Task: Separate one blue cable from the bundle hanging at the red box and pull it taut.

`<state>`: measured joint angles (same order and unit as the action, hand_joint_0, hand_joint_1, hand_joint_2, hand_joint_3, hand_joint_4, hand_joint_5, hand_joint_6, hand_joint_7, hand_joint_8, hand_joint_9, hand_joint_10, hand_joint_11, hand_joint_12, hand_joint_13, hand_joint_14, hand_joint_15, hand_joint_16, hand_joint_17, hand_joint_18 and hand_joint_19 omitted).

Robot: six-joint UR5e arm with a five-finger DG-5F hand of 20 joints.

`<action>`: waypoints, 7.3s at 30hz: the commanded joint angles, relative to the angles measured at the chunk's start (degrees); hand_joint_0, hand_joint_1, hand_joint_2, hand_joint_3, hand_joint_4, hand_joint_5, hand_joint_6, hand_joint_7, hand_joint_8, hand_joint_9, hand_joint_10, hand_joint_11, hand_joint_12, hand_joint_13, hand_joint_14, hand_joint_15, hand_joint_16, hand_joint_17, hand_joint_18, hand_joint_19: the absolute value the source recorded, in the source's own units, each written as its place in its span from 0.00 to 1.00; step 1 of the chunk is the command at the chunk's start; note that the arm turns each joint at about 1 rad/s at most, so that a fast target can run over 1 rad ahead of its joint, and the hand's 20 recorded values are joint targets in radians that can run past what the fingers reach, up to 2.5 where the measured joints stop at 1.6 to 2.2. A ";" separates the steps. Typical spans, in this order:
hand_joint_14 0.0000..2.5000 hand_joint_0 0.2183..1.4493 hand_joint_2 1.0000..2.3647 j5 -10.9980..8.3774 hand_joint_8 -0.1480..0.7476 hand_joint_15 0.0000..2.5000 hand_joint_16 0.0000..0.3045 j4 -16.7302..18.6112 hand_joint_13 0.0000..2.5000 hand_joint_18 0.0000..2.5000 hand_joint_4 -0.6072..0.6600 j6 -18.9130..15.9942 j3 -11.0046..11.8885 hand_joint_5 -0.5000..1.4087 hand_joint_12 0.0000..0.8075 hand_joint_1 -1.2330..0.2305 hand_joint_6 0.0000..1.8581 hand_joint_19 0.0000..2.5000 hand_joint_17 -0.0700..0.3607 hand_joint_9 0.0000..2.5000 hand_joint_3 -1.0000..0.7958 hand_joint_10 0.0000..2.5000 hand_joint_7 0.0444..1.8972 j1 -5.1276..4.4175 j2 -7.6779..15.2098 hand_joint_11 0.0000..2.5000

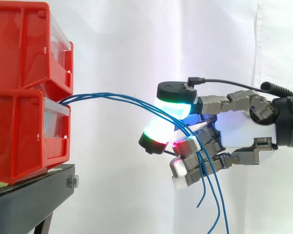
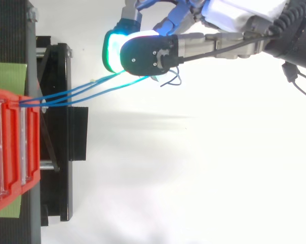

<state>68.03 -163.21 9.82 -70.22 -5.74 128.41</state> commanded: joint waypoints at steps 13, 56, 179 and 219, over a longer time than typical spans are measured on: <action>0.01 0.26 0.00 -0.17 0.51 0.25 0.15 -0.18 0.33 0.26 0.61 0.20 0.00 0.15 0.44 0.38 0.39 0.21 0.41 0.41 0.28 0.01 0.47 -0.06 0.00 0.47; 0.00 0.28 0.00 0.35 0.48 0.58 0.16 -5.54 0.56 0.29 0.62 -2.70 -0.09 0.13 0.38 0.41 0.44 0.24 0.41 0.39 0.28 0.00 0.42 -1.56 -0.09 0.56; 0.01 0.39 0.00 -2.81 0.42 0.47 0.15 -10.99 0.47 0.29 0.52 -8.59 3.07 0.14 0.44 0.34 0.50 0.25 0.40 0.42 0.31 0.21 0.44 -4.28 -2.11 0.61; 0.01 0.36 0.02 -2.99 0.47 0.30 0.16 -11.51 0.33 0.25 0.48 -9.12 3.07 0.14 0.46 0.37 0.48 0.24 0.41 0.40 0.43 0.01 0.48 -4.28 -2.11 0.54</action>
<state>65.04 -174.72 0.70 -67.15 -10.03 126.30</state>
